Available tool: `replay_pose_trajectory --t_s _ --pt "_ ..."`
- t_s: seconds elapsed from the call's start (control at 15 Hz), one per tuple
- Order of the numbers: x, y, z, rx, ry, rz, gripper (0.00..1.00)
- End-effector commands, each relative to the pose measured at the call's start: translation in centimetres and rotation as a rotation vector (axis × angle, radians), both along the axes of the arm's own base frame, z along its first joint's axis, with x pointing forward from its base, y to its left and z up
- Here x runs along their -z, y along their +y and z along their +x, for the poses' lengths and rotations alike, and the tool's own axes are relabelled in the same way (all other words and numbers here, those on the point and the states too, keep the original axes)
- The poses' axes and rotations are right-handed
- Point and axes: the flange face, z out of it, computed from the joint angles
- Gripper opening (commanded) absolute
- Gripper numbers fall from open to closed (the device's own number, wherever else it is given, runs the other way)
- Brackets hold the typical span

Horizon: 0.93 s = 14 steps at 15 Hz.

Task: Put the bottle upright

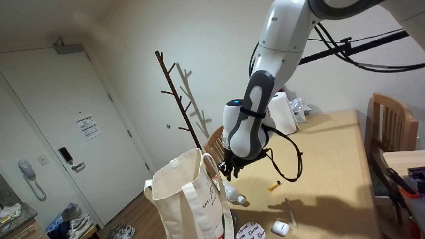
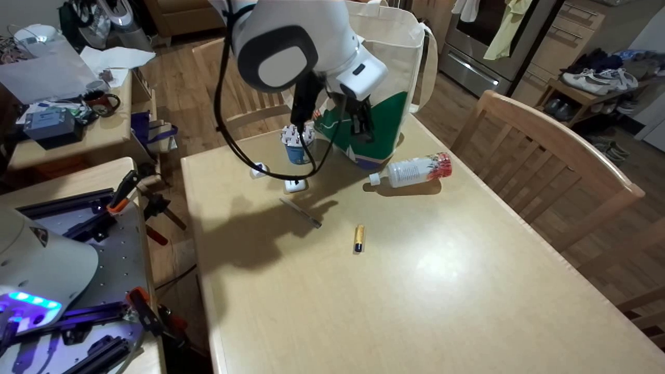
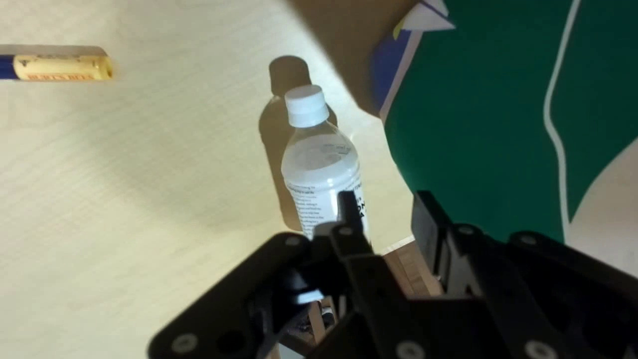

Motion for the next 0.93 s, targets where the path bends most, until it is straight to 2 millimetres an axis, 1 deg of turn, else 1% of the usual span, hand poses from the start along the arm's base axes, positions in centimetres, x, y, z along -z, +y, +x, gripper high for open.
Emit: replay_pose_trajectory --t_s 0.0,0.13,0.2,0.27,0.33,0.4,0.53,0.67,0.87 --pt "0.0 -0.1 0.0 -0.001 -0.001 0.001 0.41" --pt "0.0 0.2 0.0 -0.005 -0.002 0.003 0.53" --pt "0.0 0.3 0.0 -0.006 -0.002 0.004 0.53" --pt "0.2 0.2 0.2 -0.001 0.002 0.000 0.78" --pt "0.4 -0.1 0.3 -0.001 0.015 -0.005 0.80" --pt "0.7 -0.3 0.4 -0.002 0.029 -0.009 0.85" --pt "1.5 -1.6 0.4 0.029 0.081 -0.022 0.97" --pt "2.3 -2.8 0.6 0.042 0.144 -0.033 1.00" --pt "3.7 -4.7 1.4 0.072 0.243 -0.096 1.00"
